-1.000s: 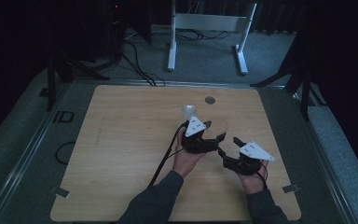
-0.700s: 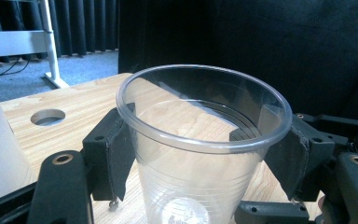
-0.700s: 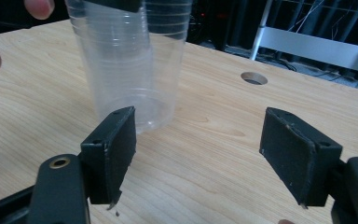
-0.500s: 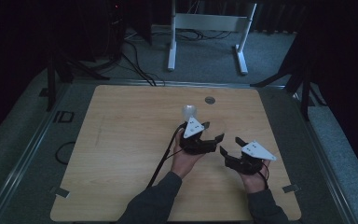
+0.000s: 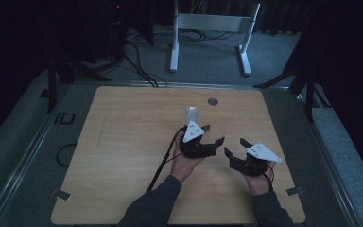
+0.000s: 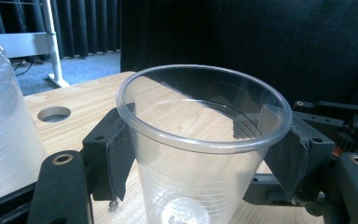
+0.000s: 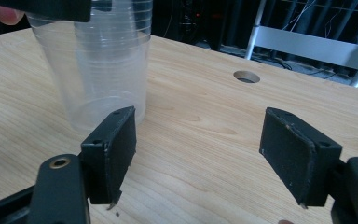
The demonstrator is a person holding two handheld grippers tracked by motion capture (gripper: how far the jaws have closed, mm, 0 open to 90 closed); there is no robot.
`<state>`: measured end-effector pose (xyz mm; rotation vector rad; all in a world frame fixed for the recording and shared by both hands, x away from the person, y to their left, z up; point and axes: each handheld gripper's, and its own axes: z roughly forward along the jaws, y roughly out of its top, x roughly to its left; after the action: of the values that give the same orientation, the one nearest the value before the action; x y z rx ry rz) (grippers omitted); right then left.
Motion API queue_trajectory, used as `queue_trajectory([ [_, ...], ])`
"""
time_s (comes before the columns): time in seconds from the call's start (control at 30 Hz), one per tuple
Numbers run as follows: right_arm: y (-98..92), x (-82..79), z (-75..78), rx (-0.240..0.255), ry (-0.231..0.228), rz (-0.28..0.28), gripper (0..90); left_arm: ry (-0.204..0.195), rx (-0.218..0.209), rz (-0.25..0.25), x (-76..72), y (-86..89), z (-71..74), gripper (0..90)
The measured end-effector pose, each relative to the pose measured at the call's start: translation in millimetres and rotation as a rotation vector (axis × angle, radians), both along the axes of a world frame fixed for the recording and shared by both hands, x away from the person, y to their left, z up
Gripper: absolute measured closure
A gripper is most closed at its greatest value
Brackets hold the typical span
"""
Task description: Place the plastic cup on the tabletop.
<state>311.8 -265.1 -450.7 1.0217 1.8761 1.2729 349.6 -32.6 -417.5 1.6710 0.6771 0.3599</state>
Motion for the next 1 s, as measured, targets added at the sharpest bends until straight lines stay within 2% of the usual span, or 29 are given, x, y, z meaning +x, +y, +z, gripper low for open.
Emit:
queue_trajectory([
  [1.0,1.1,-0.8,0.2,0.000,-0.002,0.005,26.9,-0.022,0.005,0.008,-1.3,14.0,-15.4,29.7],
])
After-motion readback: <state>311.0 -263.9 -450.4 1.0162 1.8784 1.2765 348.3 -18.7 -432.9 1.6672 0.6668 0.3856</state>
